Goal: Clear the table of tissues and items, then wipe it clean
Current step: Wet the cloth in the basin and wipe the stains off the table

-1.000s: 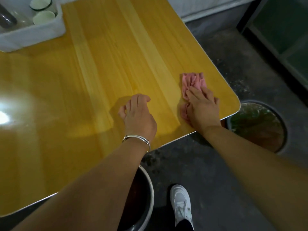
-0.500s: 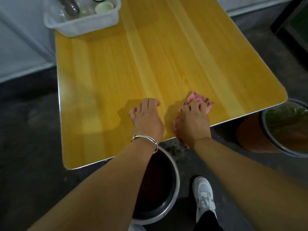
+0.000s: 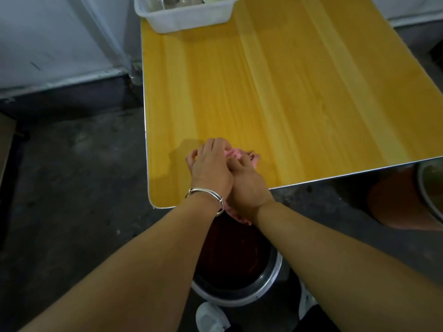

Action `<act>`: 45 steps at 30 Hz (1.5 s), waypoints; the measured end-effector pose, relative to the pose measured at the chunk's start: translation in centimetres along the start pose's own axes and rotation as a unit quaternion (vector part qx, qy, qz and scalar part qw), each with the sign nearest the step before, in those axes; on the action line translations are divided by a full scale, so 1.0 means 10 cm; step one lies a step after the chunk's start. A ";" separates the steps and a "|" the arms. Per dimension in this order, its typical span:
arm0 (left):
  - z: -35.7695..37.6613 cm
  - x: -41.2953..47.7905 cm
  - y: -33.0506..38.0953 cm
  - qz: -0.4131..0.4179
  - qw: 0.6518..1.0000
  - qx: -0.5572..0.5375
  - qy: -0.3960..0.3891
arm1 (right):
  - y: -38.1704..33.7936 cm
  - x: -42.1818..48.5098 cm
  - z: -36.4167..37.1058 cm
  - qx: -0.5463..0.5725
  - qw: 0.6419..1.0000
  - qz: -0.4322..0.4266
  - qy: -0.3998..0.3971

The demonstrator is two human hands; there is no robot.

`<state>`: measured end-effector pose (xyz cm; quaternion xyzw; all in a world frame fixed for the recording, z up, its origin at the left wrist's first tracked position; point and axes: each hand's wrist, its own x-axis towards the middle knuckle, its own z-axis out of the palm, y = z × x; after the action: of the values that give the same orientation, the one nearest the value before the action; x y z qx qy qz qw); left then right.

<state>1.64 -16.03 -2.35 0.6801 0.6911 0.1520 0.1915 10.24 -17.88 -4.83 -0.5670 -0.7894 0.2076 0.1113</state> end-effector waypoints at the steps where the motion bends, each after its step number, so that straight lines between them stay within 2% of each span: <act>1: -0.02 -0.01 -0.06 -0.006 1.000 -0.001 0.001 | -0.02 0.01 0.02 -0.003 1.000 -0.019 -0.013; 3: -0.07 -0.05 -0.19 -0.017 1.000 -0.003 0.001 | 0.01 0.03 0.03 -0.008 0.999 -0.035 -0.012; 5: -0.12 -0.07 -0.29 -0.022 1.000 -0.010 0.006 | 0.09 0.08 0.01 -0.025 0.999 0.005 -0.024; 7: -0.18 -0.10 -0.40 -0.029 0.999 -0.010 0.015 | 0.08 0.15 0.04 -0.022 0.998 0.064 -0.003; 9: -0.24 -0.11 -0.54 -0.041 0.999 -0.013 0.018 | -0.07 0.23 0.12 -0.005 0.997 0.074 0.016; 13: -0.33 -0.12 -0.77 -0.060 0.998 -0.025 0.025 | -0.45 0.40 0.31 0.056 0.996 -0.004 -0.066; 17: -0.39 -0.21 -0.95 -0.074 0.997 -0.029 0.027 | -0.58 0.46 0.43 0.097 0.990 -0.036 -0.094; 20: -0.44 -0.28 -1.02 -0.068 0.997 -0.030 0.018 | -0.51 0.37 0.36 0.046 0.982 -0.122 -0.135; 22: -0.45 -0.30 -1.00 -0.067 0.997 -0.031 0.009 | -0.43 0.29 0.28 0.029 0.978 -0.138 -0.152; 25: -0.41 -0.35 -0.89 -0.054 0.998 -0.037 -0.005 | -0.22 0.17 0.14 0.008 0.984 -0.095 -0.154; 29: -0.35 -0.40 -0.67 -0.045 0.998 -0.046 -0.012 | 0.11 -0.04 -0.23 -0.017 0.994 -0.003 -0.105; 31: -0.32 -0.44 -0.54 -0.041 0.998 -0.053 -0.016 | 0.21 -0.10 -0.36 -0.052 0.992 0.053 -0.106; 33: -0.31 -0.49 -0.38 -0.046 0.996 -0.067 -0.030 | 0.23 -0.15 -0.45 -0.083 0.979 0.105 -0.151; 35: -0.26 -0.55 -0.22 -0.047 0.994 -0.084 -0.055 | 0.19 -0.21 -0.52 -0.083 0.964 0.105 -0.231; 37: -0.20 -0.59 -0.13 -0.044 0.988 -0.128 -0.081 | 0.11 -0.28 -0.59 -0.029 0.954 0.099 -0.280; 40: -0.15 -0.66 -0.05 -0.059 0.973 -0.192 -0.117 | 0.07 -0.38 -0.63 0.077 0.945 0.115 -0.297; 45: -0.08 -0.88 -0.01 -0.100 0.961 -0.144 -0.213 | 0.14 -0.49 -0.41 0.230 0.895 0.211 -0.319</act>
<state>1.19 -24.77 -1.22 0.5893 0.6700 0.0815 0.4441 14.78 -21.26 -1.53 -0.5823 -0.5745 0.5715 -0.0657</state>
